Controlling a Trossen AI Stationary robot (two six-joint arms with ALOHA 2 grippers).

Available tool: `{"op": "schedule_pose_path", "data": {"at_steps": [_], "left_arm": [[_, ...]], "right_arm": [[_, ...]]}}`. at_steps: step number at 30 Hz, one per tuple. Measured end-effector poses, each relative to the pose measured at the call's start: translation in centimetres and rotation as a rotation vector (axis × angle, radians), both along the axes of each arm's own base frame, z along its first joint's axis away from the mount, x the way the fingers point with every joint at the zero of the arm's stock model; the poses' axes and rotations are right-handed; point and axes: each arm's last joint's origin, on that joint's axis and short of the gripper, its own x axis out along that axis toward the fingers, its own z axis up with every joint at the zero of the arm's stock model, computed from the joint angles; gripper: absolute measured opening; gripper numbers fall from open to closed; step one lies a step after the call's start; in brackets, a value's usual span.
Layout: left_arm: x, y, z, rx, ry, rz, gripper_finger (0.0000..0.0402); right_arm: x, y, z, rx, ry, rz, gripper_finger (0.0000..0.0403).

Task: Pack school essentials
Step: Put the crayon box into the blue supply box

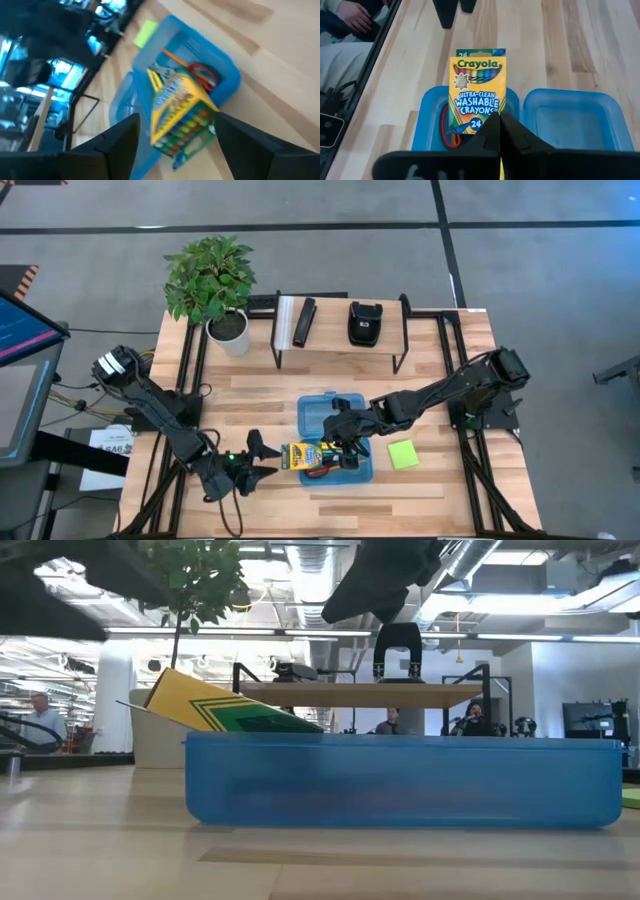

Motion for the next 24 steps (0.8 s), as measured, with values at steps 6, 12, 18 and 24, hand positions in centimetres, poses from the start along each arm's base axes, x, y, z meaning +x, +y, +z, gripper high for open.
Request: {"op": "schedule_pose_path", "data": {"at_steps": [6, 12, 18, 24], "left_arm": [[0.4, -1.2, -2.8, 0.226, 0.092, -0.072, 0.0278], [1.3, -1.9, -5.2, 0.500, 0.103, -0.014, 0.0294], [1.6, -1.8, -5.6, 0.554, 0.099, 0.019, 0.0296], [2.1, -1.3, -5.6, 0.581, 0.119, 0.014, 0.0296]], "right_arm": [[0.1, 0.0, 0.1, 0.002, -0.009, -0.002, 0.0015], [0.1, 0.0, 0.1, 0.004, -0.015, -0.001, 0.0014], [0.1, 0.1, 0.2, 0.005, -0.023, 0.000, 0.0015], [0.2, 0.1, 0.2, 0.004, -0.030, 0.001, 0.0014]]}}
